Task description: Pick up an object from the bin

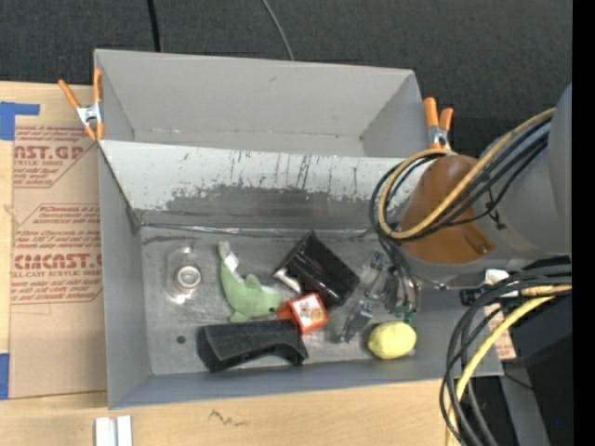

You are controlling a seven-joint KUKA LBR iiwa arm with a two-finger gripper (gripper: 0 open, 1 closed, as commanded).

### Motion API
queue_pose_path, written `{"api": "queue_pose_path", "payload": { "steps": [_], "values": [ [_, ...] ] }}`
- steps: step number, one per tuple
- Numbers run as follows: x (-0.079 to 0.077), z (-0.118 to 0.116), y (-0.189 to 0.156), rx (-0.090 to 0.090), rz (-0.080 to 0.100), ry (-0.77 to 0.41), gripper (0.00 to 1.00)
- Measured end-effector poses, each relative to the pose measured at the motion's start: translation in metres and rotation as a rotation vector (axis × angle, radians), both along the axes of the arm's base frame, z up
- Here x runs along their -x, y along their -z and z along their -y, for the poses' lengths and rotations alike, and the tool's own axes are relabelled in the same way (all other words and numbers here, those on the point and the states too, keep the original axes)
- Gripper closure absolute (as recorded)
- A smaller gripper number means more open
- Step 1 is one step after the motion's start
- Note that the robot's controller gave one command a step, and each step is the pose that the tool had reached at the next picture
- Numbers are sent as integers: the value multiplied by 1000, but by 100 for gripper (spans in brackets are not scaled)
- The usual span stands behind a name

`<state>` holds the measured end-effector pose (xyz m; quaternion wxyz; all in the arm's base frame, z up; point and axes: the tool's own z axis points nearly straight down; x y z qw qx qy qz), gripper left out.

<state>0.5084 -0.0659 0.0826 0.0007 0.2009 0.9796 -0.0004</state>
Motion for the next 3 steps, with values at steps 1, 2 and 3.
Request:
{"api": "queue_pose_path", "payload": {
  "steps": [1, 2, 3],
  "values": [
    [4, -31, 1, 2, 3, 93, 0],
    [17, -41, -2, -1, -3, 52, 100],
    [17, -41, -2, -1, -3, 52, 100]
  ]
}}
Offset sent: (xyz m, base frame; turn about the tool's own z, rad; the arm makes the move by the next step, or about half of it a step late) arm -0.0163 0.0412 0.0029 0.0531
